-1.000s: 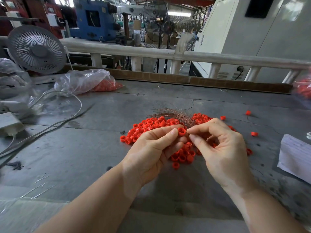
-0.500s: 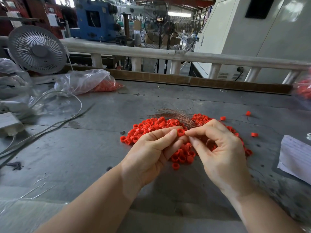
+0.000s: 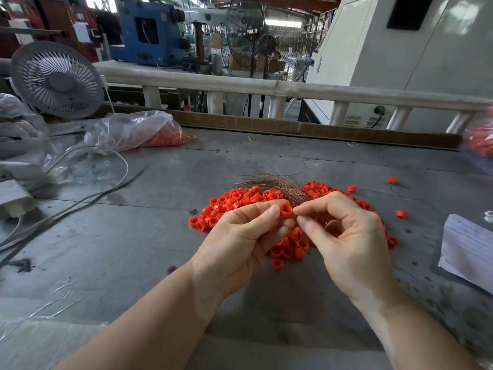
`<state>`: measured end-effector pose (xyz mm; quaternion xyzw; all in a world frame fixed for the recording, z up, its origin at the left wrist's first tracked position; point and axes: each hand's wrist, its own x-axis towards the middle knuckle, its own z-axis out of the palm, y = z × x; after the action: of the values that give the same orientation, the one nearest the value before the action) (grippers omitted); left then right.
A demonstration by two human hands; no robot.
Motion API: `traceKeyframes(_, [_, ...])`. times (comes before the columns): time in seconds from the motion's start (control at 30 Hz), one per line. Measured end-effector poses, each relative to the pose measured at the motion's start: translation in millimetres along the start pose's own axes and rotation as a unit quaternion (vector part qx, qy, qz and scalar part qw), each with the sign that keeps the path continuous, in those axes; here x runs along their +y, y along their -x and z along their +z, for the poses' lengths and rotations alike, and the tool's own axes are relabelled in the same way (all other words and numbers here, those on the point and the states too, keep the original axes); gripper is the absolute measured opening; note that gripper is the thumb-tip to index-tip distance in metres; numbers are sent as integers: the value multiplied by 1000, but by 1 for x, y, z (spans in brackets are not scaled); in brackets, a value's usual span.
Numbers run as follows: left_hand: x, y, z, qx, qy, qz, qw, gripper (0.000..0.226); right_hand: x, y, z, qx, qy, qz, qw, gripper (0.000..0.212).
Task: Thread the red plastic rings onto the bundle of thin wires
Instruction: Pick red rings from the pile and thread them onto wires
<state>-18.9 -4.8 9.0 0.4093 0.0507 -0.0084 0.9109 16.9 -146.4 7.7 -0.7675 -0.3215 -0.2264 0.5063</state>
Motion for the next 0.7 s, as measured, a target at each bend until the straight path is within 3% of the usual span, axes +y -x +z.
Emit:
traceKeyframes(0.17, [0, 0, 0, -10, -2, 14, 1000, 17, 2, -1, 1, -8, -62, 78, 995, 24])
traceKeyframes(0.37, [0, 0, 1, -15, -18, 27, 999, 17, 3, -3, 0, -10, -140, 137, 981, 6])
traceKeyframes(0.7, [0, 2, 3, -10, 7, -3, 1000, 18, 2, -4, 1, -36, -140, 139, 980, 4])
